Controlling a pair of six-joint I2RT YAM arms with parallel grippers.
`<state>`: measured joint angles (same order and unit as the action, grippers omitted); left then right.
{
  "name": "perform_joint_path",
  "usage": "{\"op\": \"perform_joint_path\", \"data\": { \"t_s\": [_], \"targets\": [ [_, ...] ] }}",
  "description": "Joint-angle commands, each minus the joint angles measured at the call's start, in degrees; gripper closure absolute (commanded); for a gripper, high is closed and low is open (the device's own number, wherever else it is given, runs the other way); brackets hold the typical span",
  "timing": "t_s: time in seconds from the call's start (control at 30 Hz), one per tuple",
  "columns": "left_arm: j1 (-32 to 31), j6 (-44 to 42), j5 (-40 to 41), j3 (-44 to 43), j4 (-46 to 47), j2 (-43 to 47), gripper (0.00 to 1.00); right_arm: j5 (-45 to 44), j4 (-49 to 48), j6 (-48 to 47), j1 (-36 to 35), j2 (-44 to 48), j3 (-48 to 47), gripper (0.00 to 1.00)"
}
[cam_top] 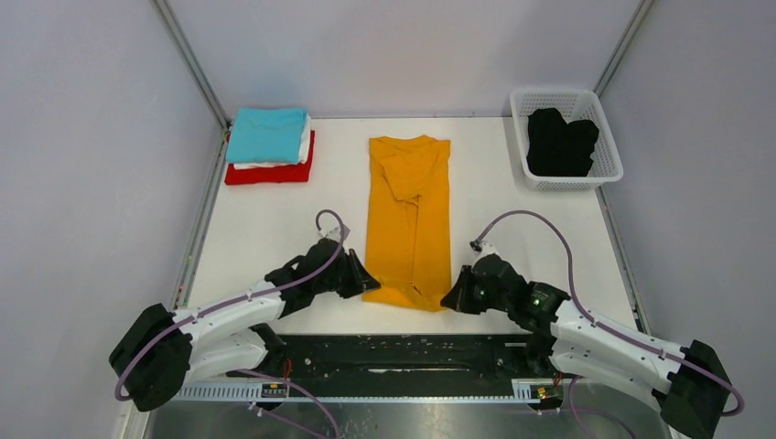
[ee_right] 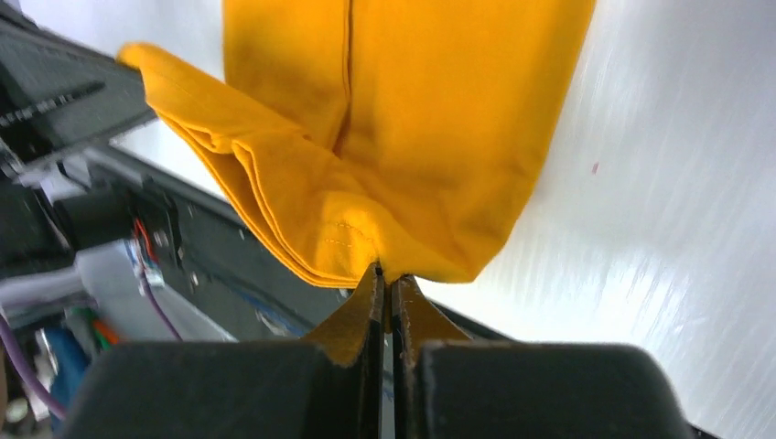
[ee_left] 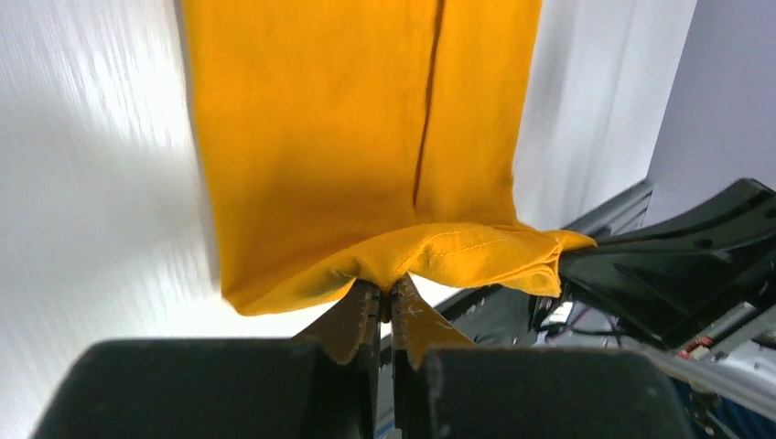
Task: Fold and stack the t-shirts
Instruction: Fold the folded rectangular tshirt in 1/3 of the way
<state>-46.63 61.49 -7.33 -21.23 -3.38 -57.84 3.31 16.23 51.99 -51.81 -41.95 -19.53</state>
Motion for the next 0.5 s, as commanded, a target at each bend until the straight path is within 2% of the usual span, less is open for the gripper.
{"op": "perform_joint_path", "data": {
  "t_s": [0.0, 0.2, 0.47],
  "targets": [
    [5.4, -8.1, -2.6, -9.3, 1.8, -4.5, 1.0, -6.2, -4.5, -3.4, 6.1, -5.7, -7.3, 1.0],
    [11.4, -14.5, -3.3, -18.7, -0.3, -13.6, 1.0, -1.5, -11.4, -5.9, 14.5, -15.9, -13.2, 1.0],
    [16.6, -20.1, -4.0, -31.4, -3.3, -27.5, 1.0, 1.9, -13.9, -9.8, 21.9, -28.8, -23.0, 1.0]
  ]
}}
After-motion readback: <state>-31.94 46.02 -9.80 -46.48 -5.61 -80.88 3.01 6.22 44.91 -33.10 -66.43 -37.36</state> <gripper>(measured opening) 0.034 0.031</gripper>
